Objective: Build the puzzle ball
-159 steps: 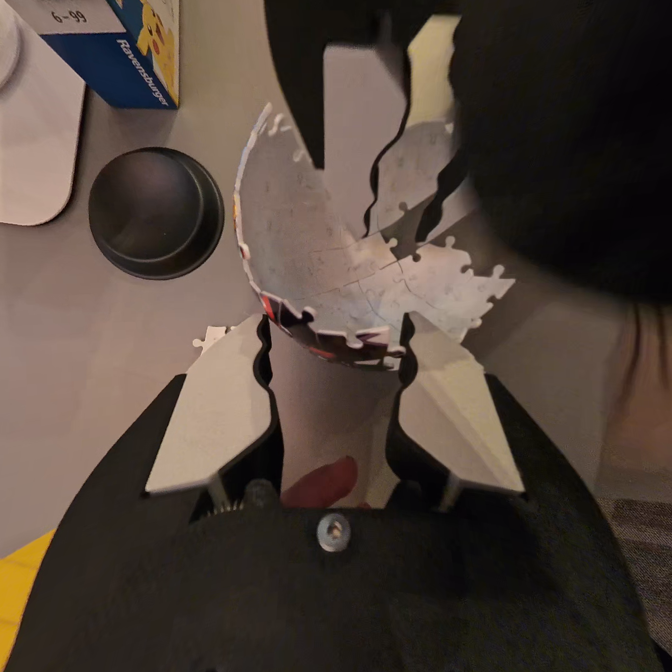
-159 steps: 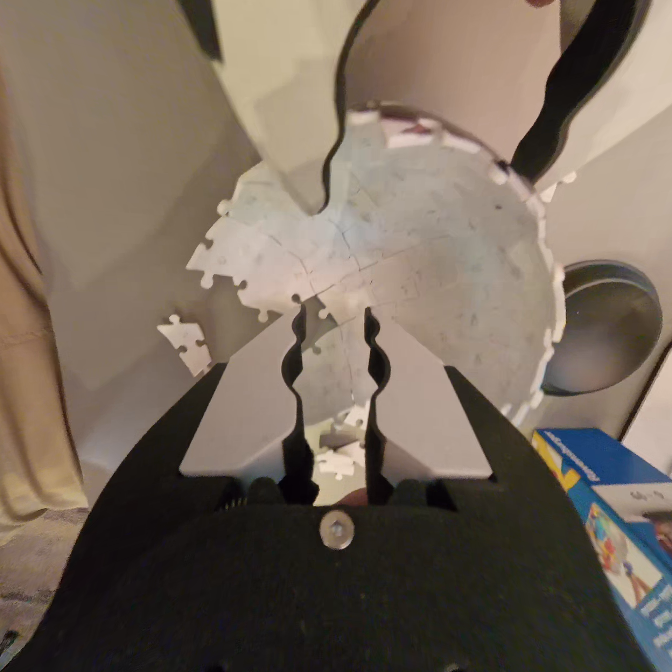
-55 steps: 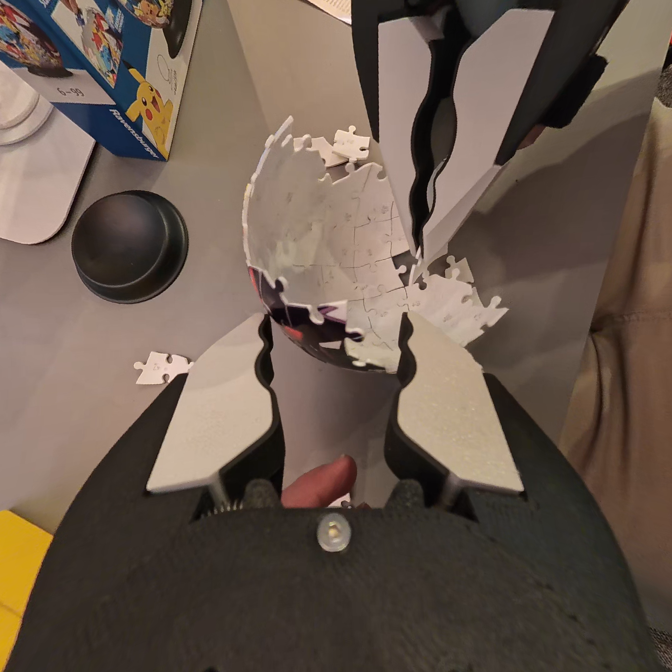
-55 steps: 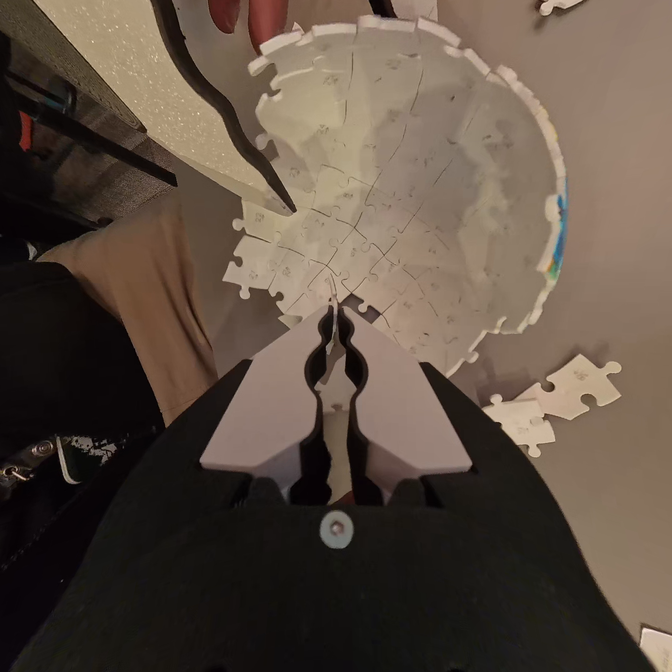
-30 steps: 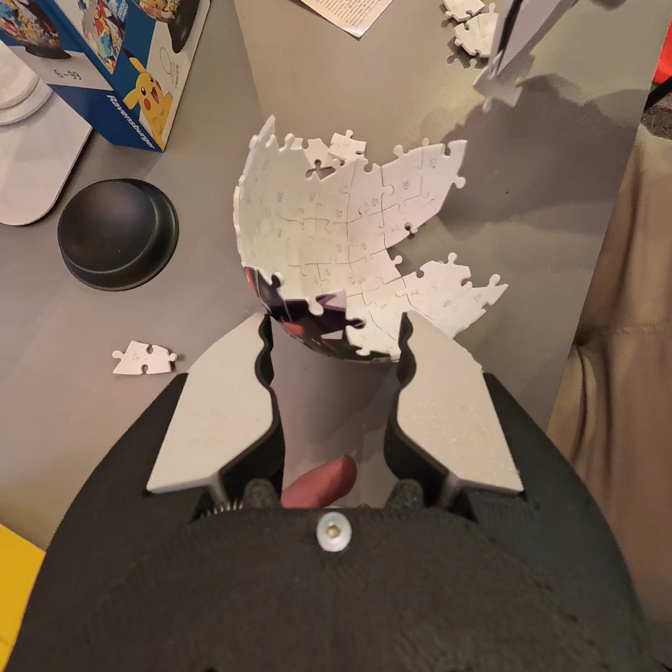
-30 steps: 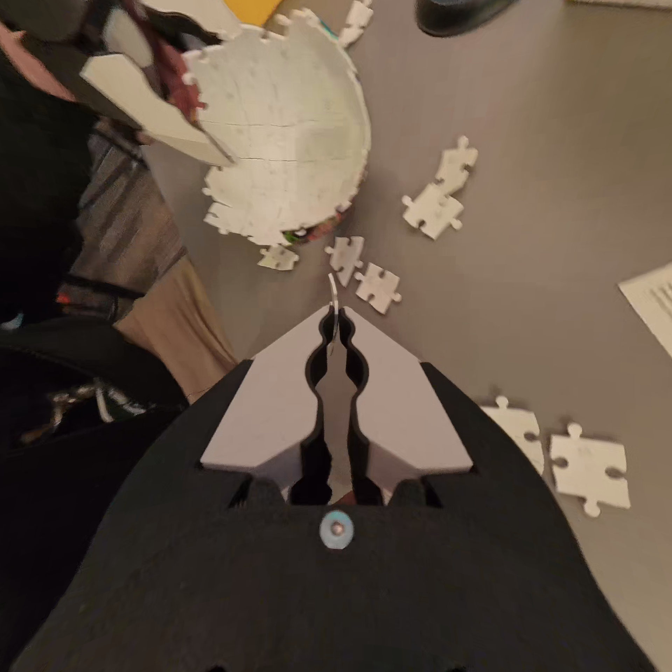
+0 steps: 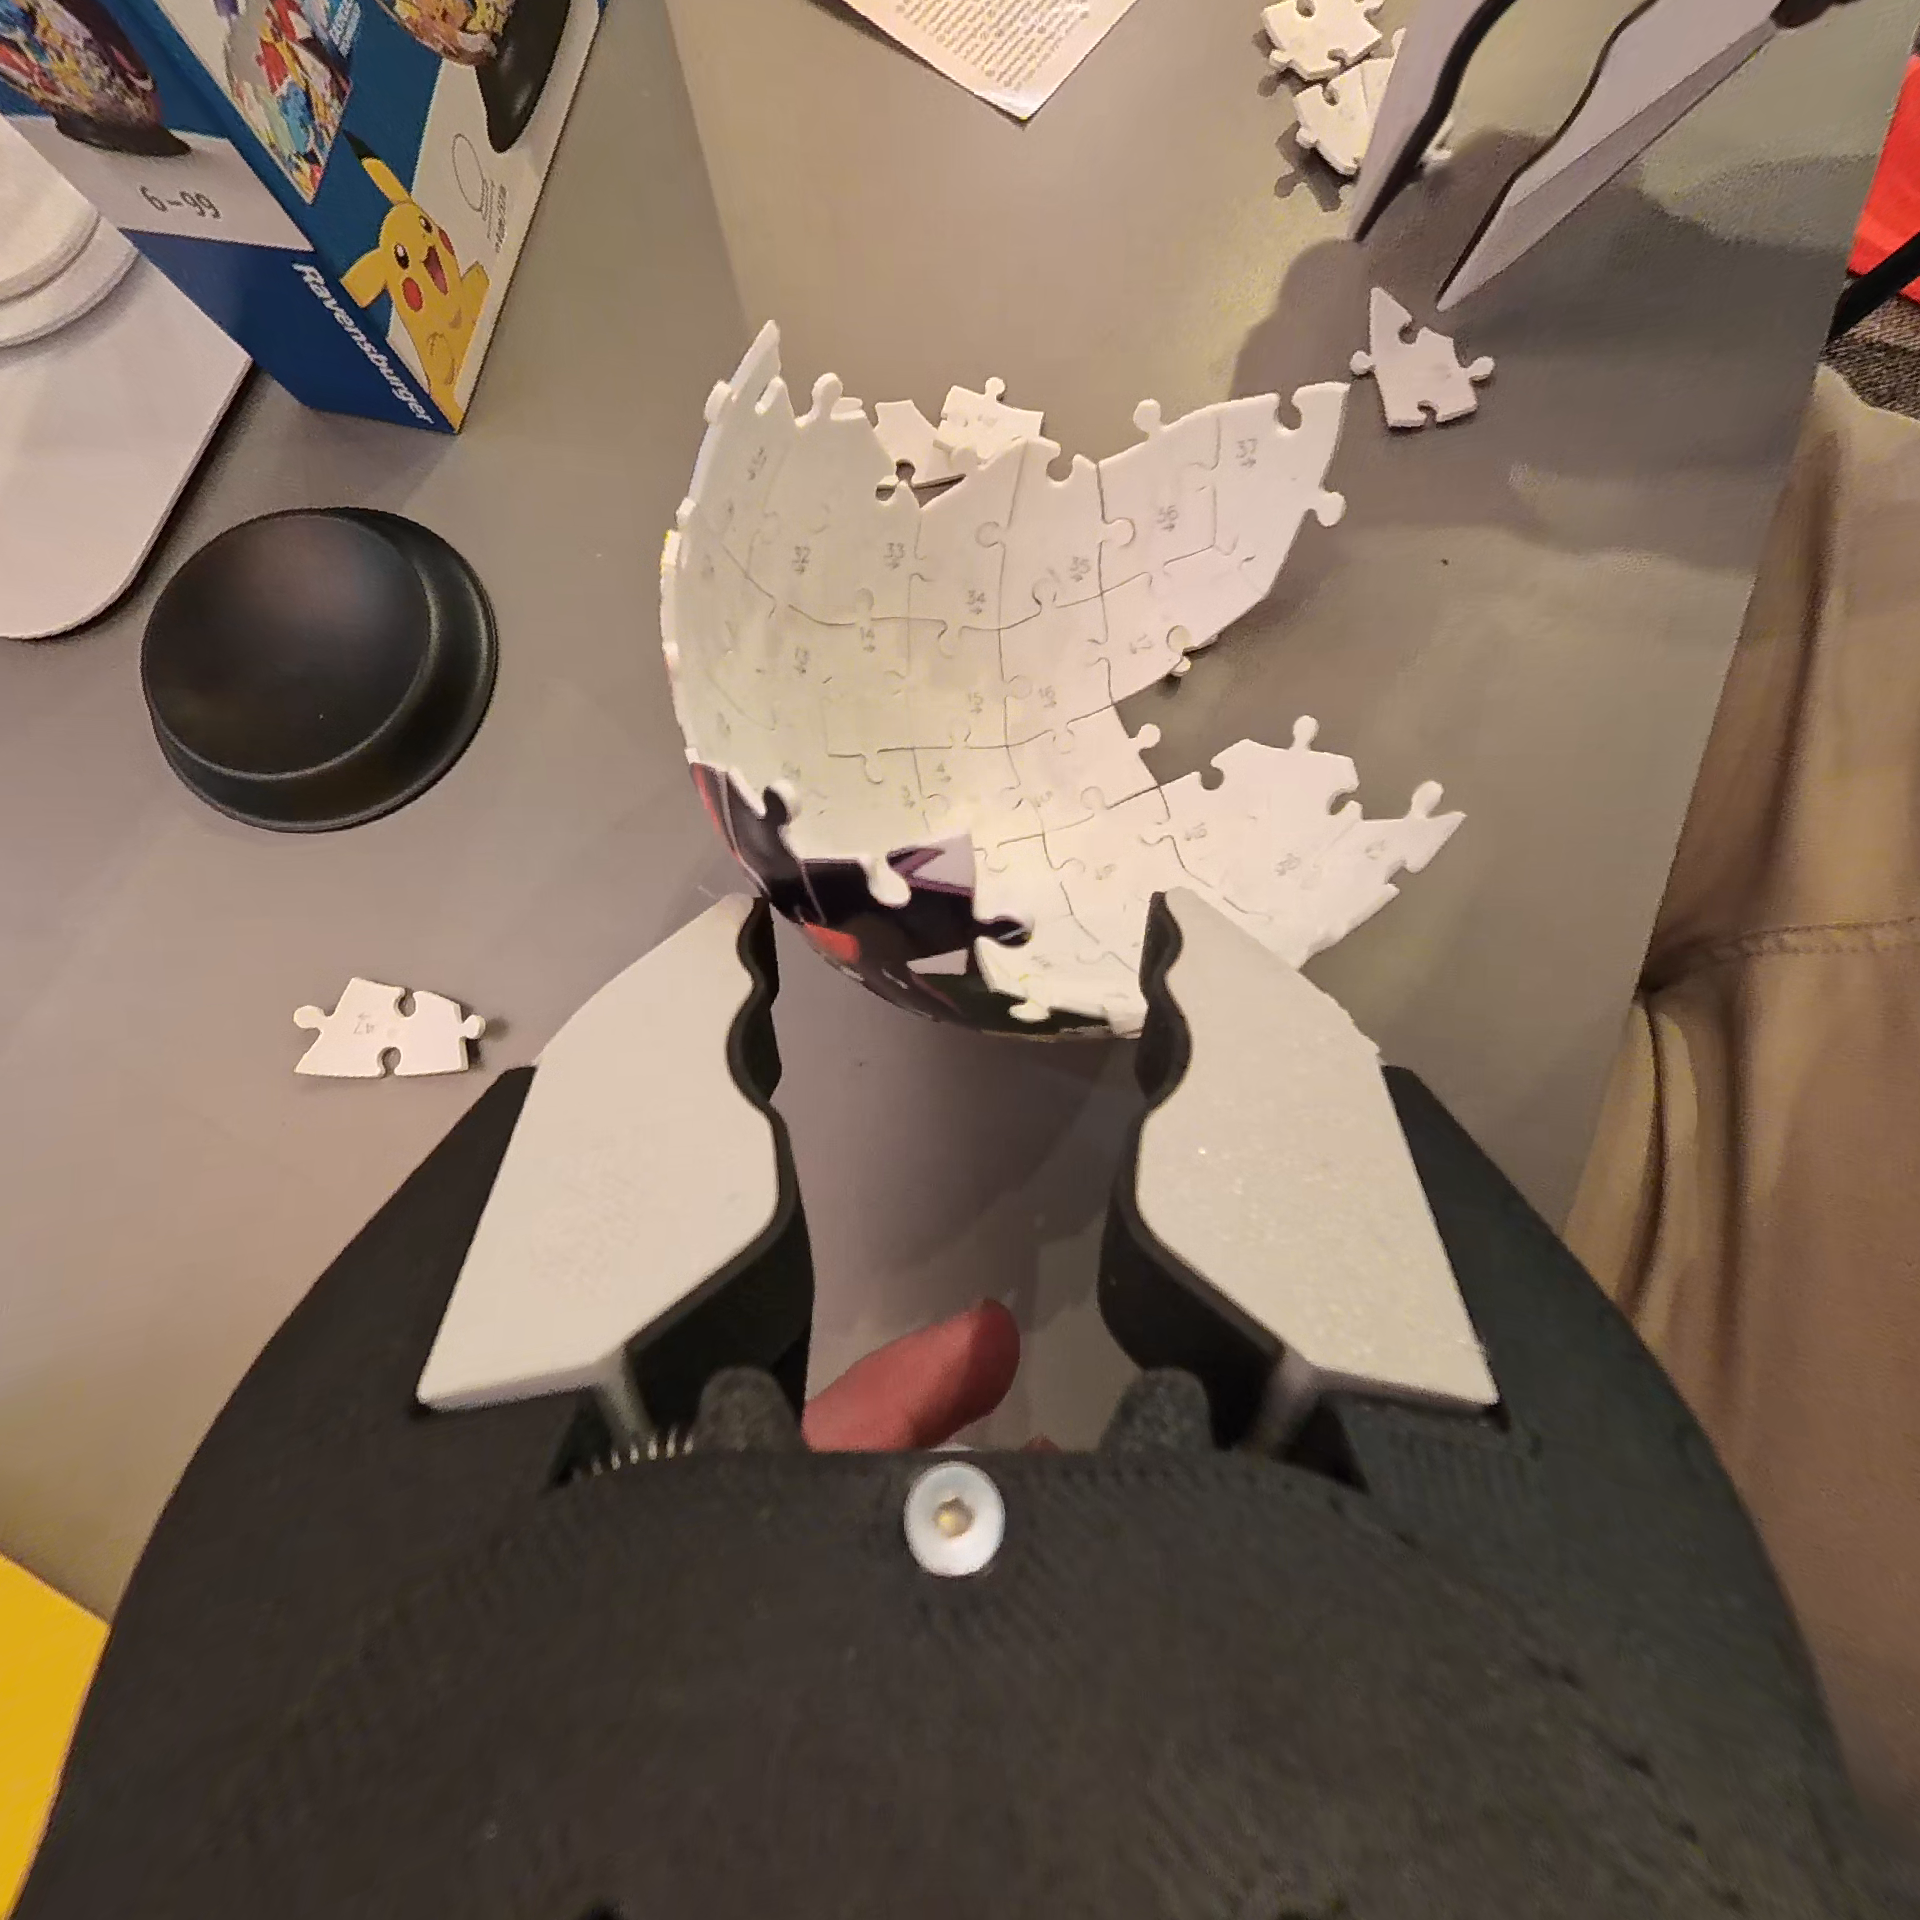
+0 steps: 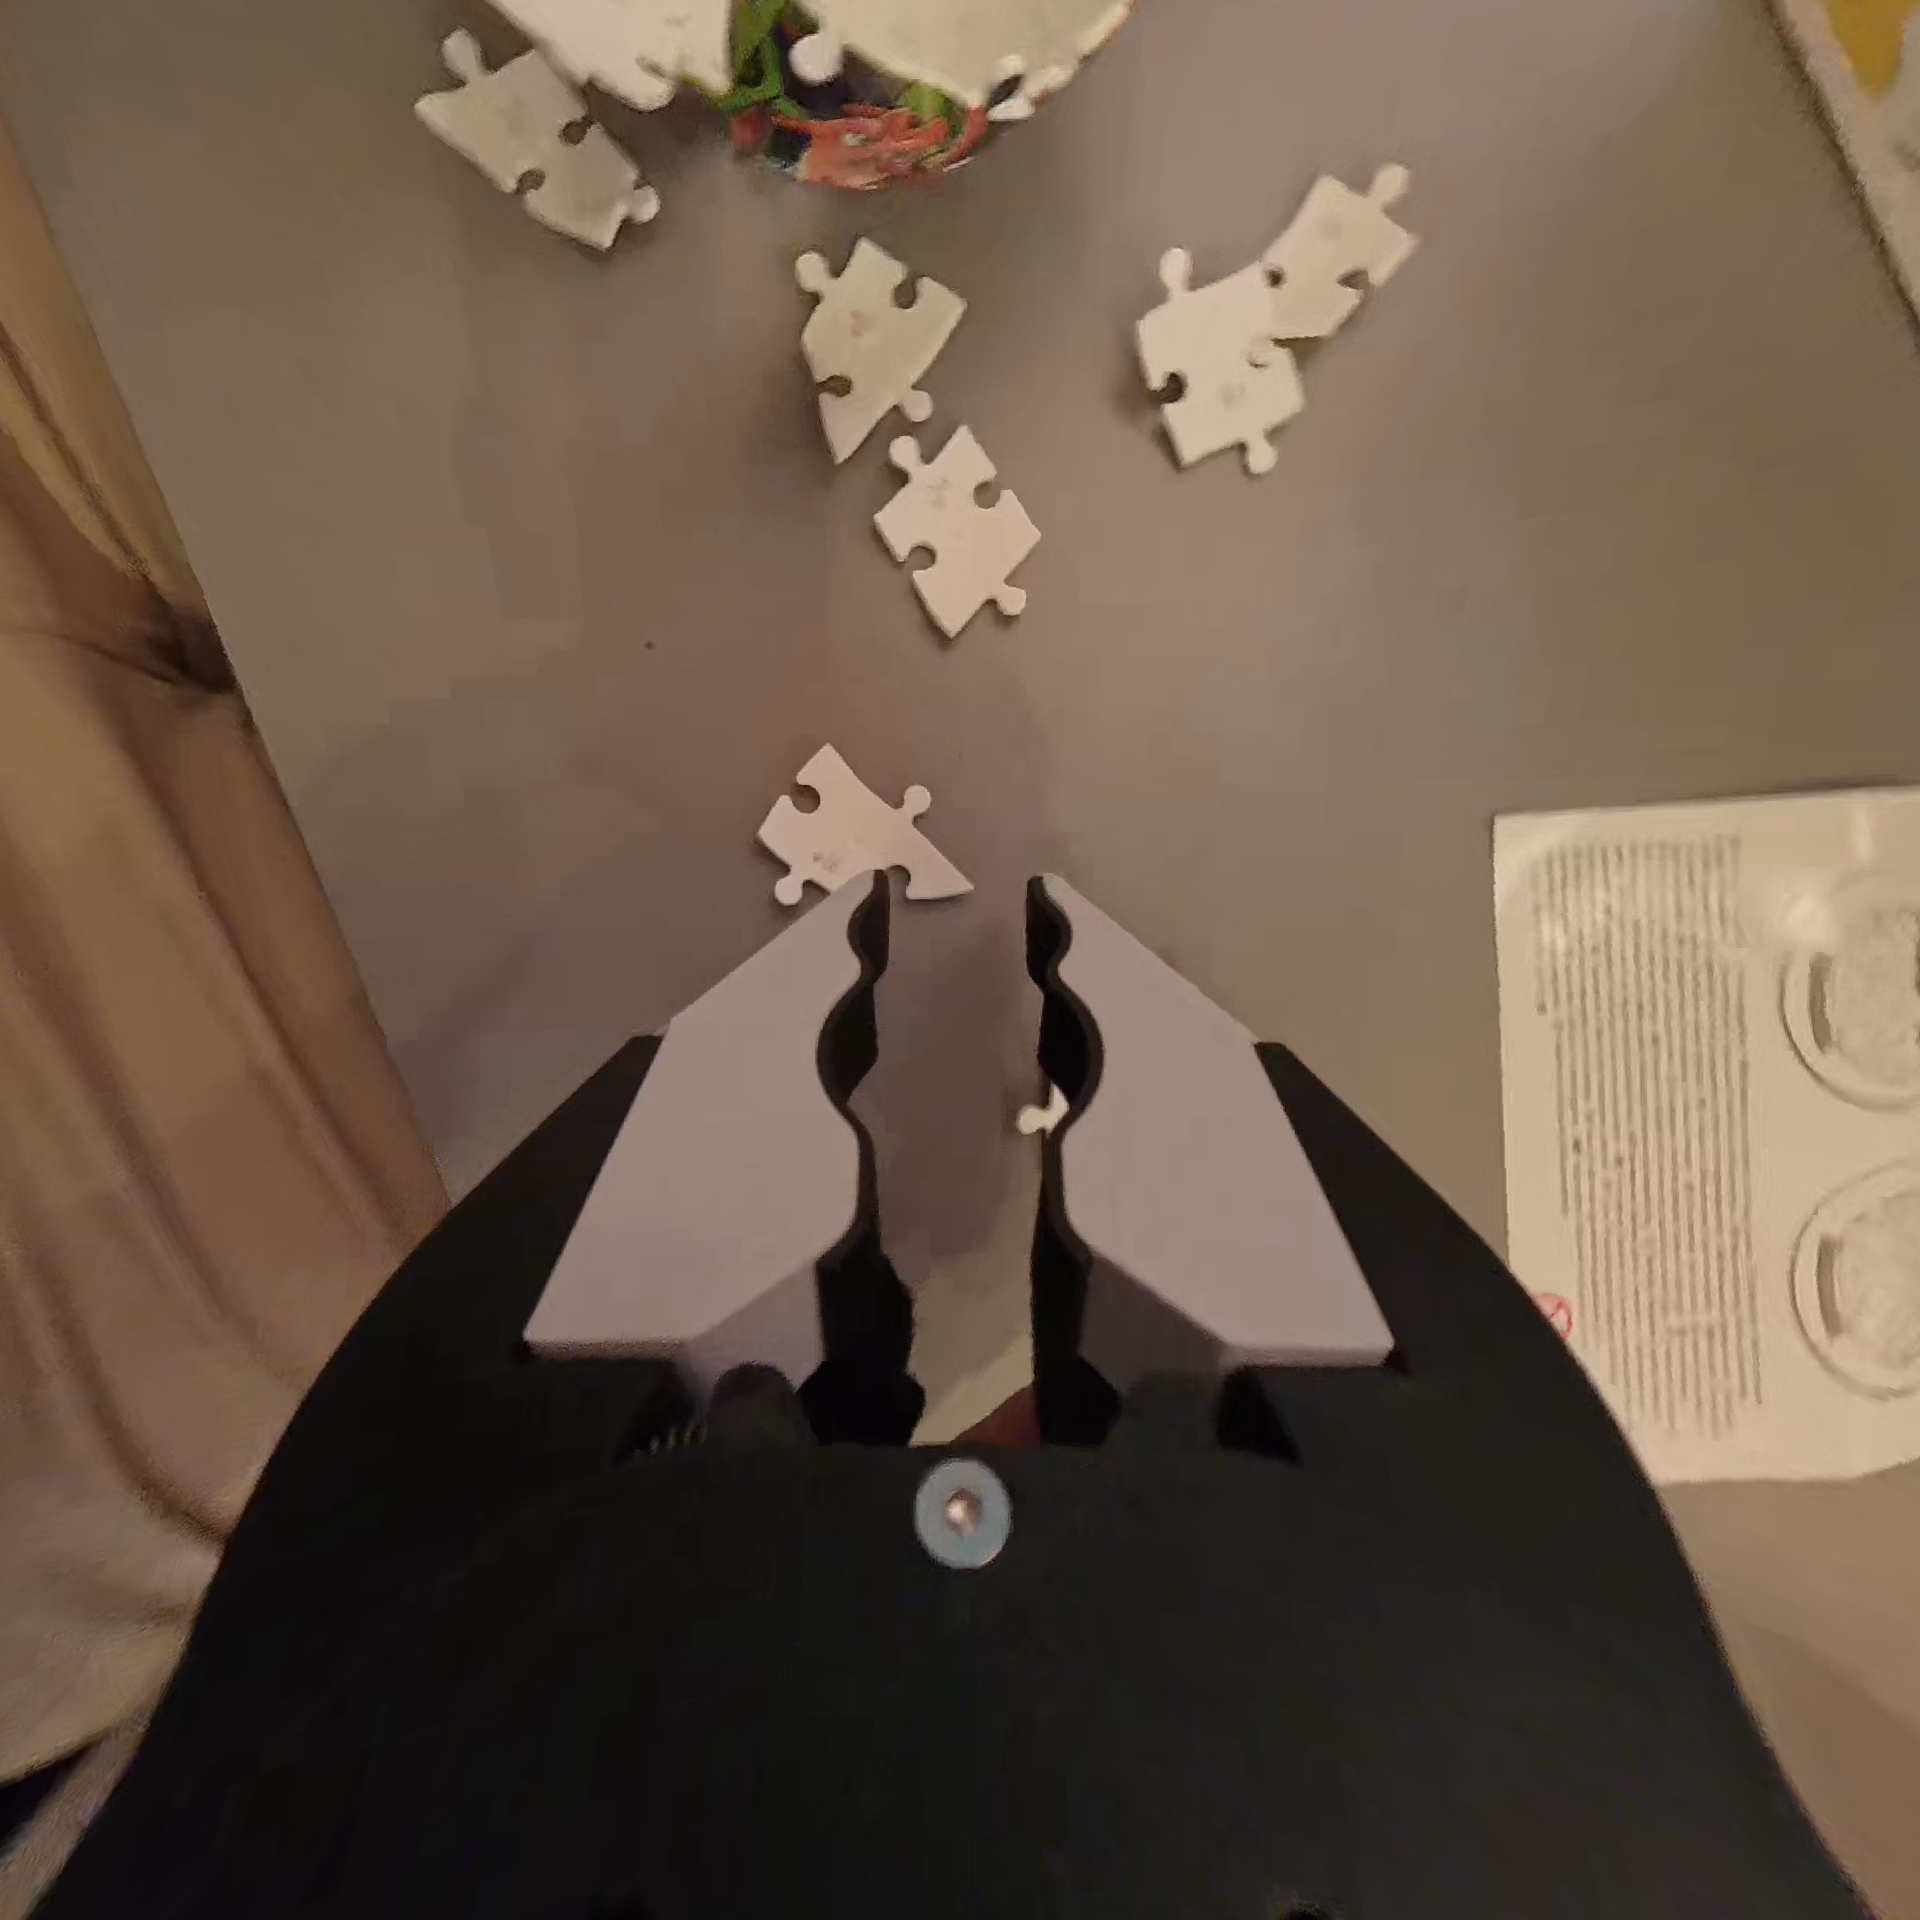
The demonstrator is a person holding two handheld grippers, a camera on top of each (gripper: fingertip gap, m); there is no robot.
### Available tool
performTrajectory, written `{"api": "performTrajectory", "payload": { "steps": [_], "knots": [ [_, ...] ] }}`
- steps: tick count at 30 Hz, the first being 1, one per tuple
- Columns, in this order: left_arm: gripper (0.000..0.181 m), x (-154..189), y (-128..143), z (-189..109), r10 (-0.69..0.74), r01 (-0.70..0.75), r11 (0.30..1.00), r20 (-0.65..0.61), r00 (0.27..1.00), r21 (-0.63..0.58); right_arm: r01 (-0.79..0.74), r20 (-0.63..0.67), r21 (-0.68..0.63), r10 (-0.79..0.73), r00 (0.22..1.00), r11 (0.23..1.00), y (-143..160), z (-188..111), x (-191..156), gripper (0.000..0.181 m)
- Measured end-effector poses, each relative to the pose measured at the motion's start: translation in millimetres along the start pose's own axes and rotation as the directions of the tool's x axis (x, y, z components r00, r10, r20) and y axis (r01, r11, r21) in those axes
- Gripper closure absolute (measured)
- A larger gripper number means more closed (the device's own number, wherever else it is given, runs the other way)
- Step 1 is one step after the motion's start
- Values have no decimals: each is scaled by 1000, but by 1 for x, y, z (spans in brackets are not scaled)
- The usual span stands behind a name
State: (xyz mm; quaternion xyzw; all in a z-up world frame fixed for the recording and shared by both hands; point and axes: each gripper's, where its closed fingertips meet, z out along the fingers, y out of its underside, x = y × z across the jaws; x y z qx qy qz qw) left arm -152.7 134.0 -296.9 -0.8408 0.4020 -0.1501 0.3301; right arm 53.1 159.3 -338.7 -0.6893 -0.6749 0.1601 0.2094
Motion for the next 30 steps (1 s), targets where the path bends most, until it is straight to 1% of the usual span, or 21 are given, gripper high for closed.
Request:
{"api": "performTrajectory", "payload": {
  "steps": [2, 4, 6, 8, 11, 14, 15, 20, 22, 25, 30],
  "knots": [
    [114, 0, 0, 0, 0, 0, 1000, 0, 1000, 0, 21, 68, -31, -19, 998, 999, 2, 5, -1, 159],
    [114, 0, 0, 0, 3, -3, 1000, 1, 1000, -1, 8, 147, -84, 4, 989, 996, 8, 8, -4, 161],
    [114, 0, 0, 0, 3, -3, 1000, 0, 1000, -1, -13, 192, -75, 27, 981, 997, 5, 9, -7, 162],
    [114, 0, 0, 0, 2, -2, 1000, -1, 1000, -1, -21, 199, -77, 36, 979, 997, 5, 10, -7, 170],
    [114, -1, 1, 1, -1, 1, 1000, -3, 1000, -2, -47, 207, -66, 60, 977, 997, 4, 10, -10, 175],
    [114, -1, 2, 2, 0, 0, 1000, -2, 1000, -3, -49, 193, -58, 60, 979, 997, 4, 11, -11, 177],
    [114, -1, 2, 1, 0, 0, 1000, -3, 1000, -3, -48, 189, -59, 58, 980, 997, 4, 11, -13, 181],
    [114, -1, 2, 1, 2, -2, 1000, -3, 1000, -5, -55, 157, -35, 60, 986, 998, 0, 9, -17, 180],
    [114, -1, 2, 1, 1, -1, 1000, -4, 1000, -5, -47, 132, -27, 50, 990, 999, -5, 8, -18, 161],
    [114, -1, 2, 1, 2, -2, 1000, -4, 1000, -4, -34, 123, -4, 34, 992, 999, -15, 10, -29, 151],
    [114, -1, 2, 1, 2, -2, 1000, -5, 1000, -2, 1, 20, 12, -2, 1000, 1000, -24, 22, -27, 153]
  ]
}}
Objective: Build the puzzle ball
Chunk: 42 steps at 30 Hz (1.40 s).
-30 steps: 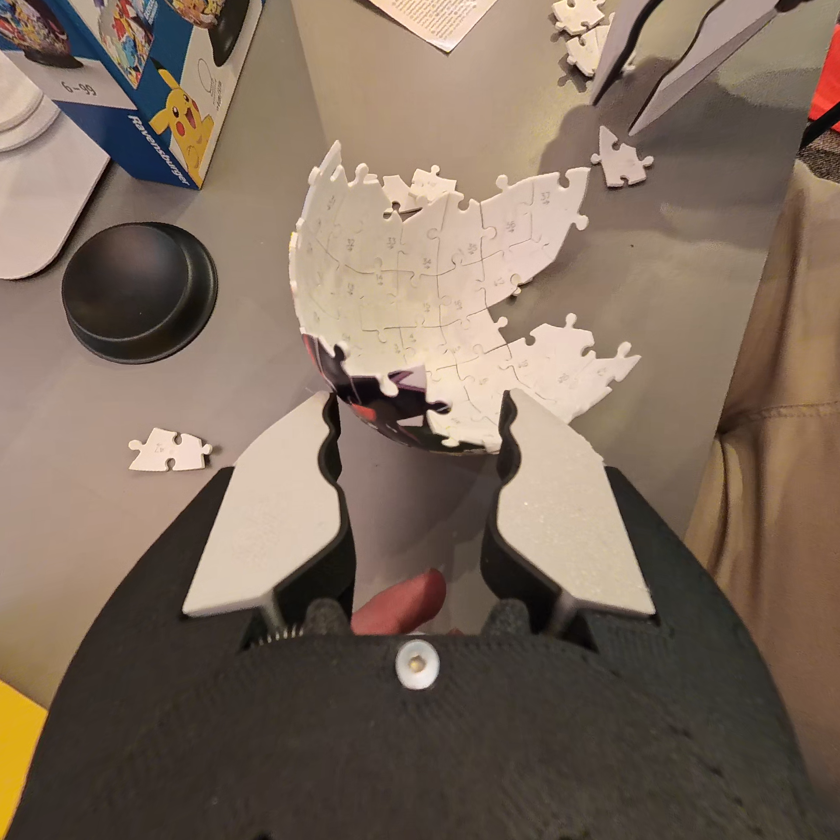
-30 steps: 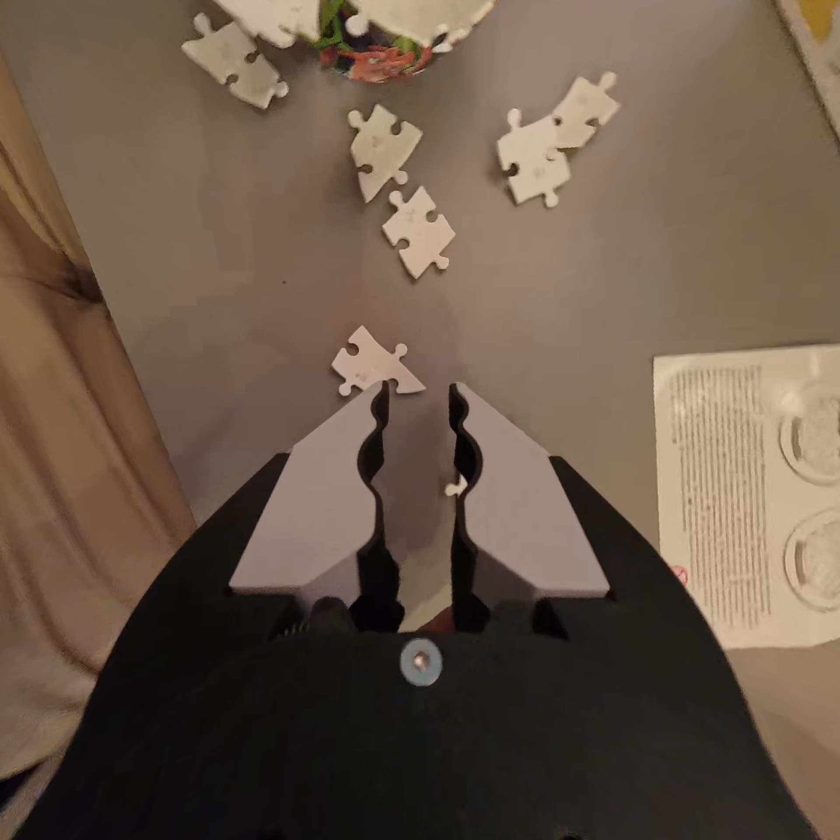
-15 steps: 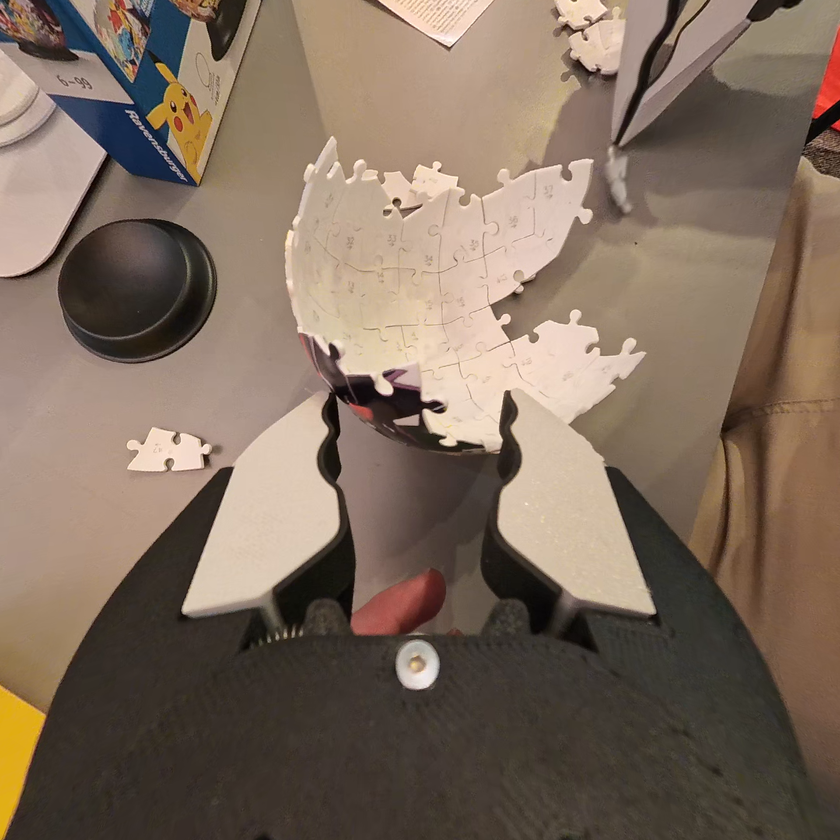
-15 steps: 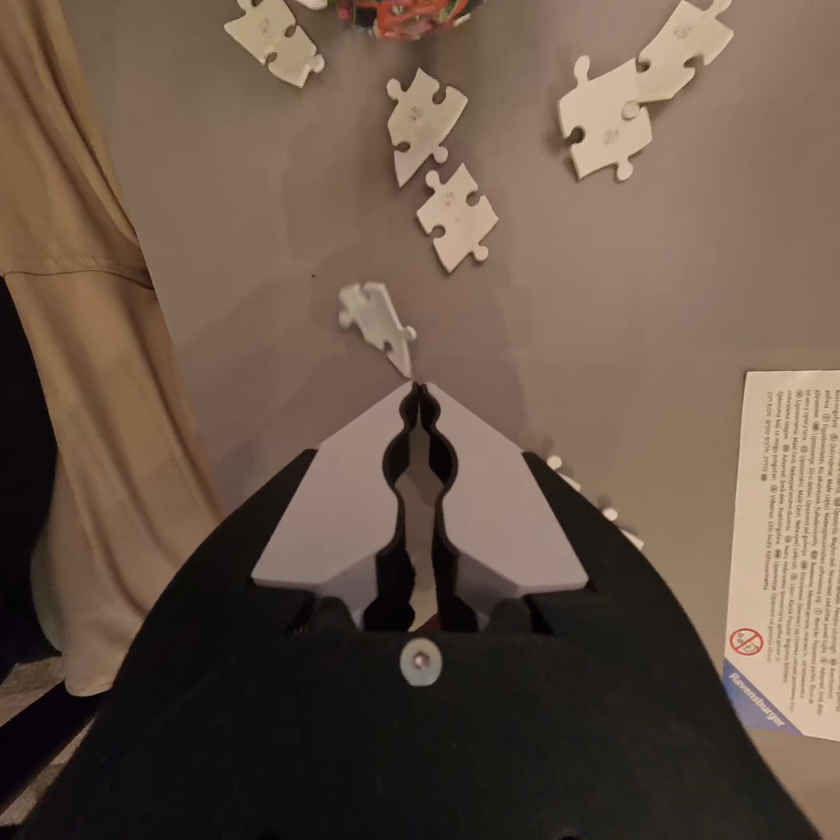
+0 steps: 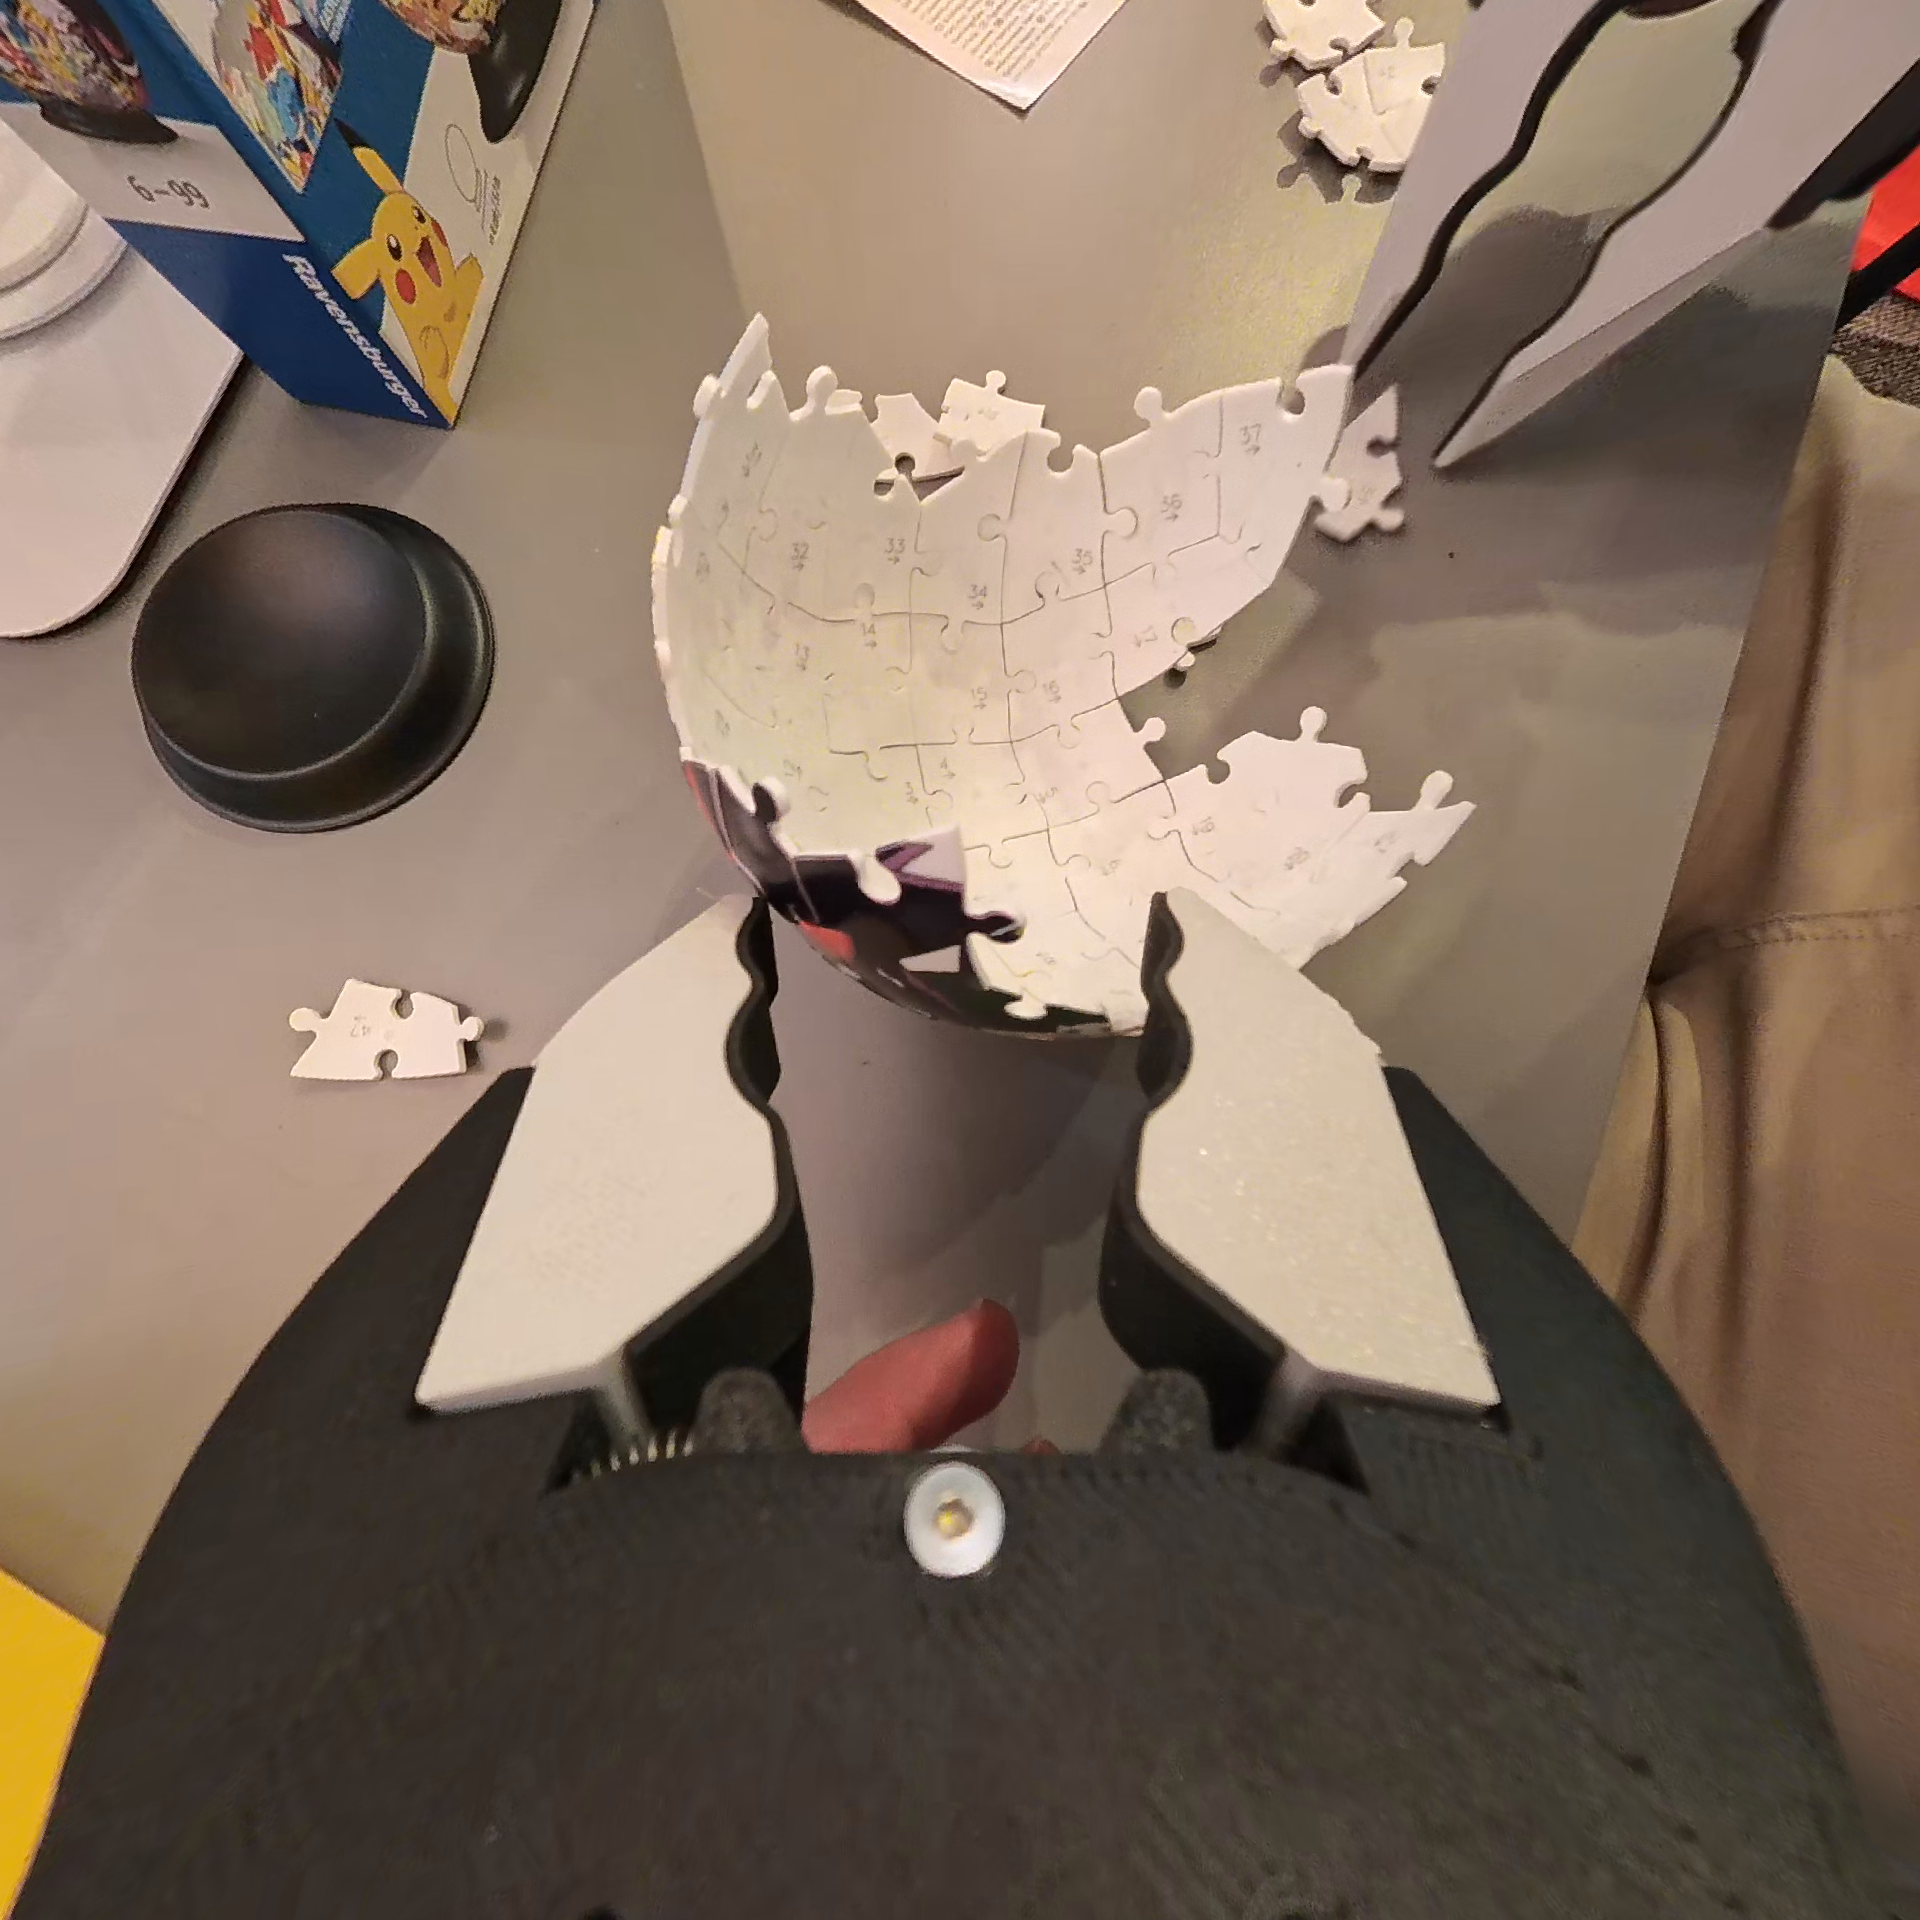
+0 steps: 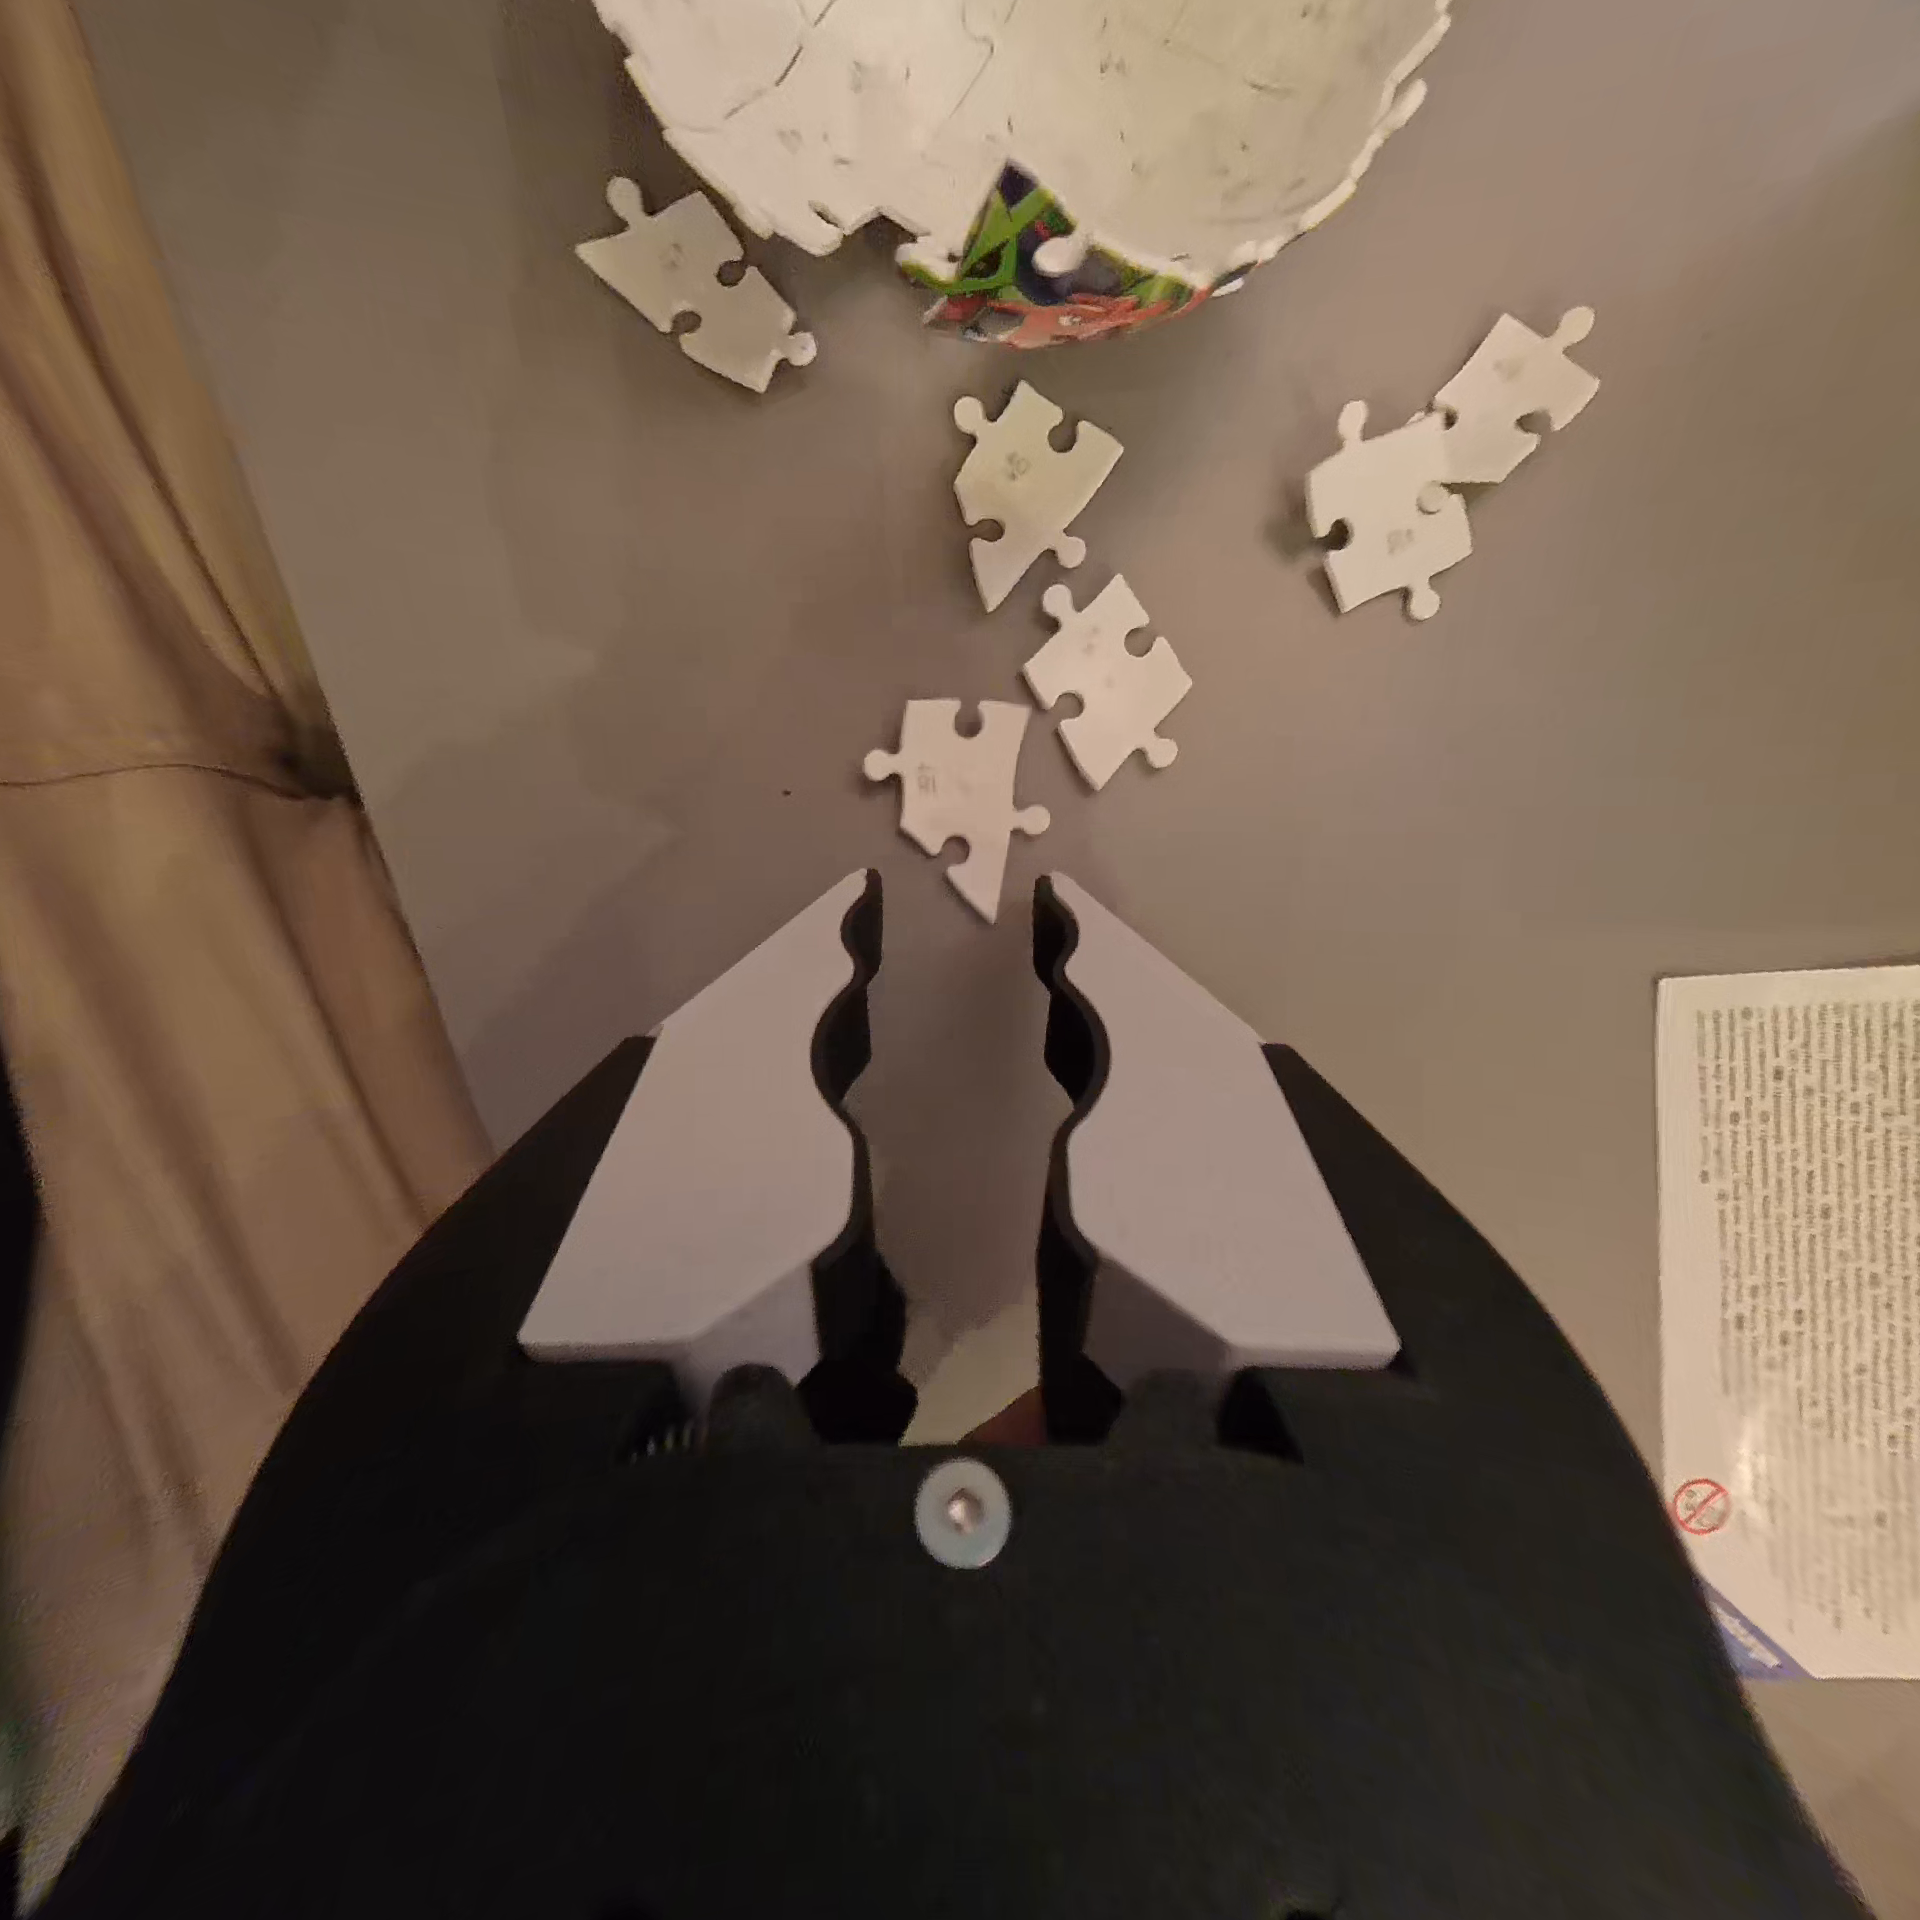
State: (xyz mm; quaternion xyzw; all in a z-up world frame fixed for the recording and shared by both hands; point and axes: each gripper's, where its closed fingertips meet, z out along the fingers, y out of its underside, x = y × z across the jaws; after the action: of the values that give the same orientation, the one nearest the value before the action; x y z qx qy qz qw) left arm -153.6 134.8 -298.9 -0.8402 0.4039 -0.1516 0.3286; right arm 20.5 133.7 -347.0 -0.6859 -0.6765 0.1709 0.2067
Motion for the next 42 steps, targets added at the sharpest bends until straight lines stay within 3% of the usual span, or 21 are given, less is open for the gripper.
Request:
{"api": "performTrajectory", "payload": {
  "steps": [6, 19, 29, 33, 42],
  "knots": [
    [114, 1, 0, -1, 6, -6, 1000, -2, 1000, -1, 21, 36, -16, -21, 999, 1000, -1, 5, 2, 171],
    [114, 0, -2, 0, -1, 1, 1000, -1, 1000, 9, -36, 38, 38, 35, 999, 999, -5, -5, 0, 172],
    [114, 12, -13, 5, 10, -9, 1000, -19, 1000, 28, -44, 32, 108, 41, 999, 993, -71, -35, -15, 172],
    [114, 15, -15, 5, 10, -9, 999, -24, 1000, 38, -71, 26, 48, 70, 997, 996, -86, -23, -17, 172],
    [114, 25, -18, 3, 3, 0, 997, -37, 999, 73, -106, -25, -129, 104, 994, 986, -75, 7, -17, 172]
  ]
}}
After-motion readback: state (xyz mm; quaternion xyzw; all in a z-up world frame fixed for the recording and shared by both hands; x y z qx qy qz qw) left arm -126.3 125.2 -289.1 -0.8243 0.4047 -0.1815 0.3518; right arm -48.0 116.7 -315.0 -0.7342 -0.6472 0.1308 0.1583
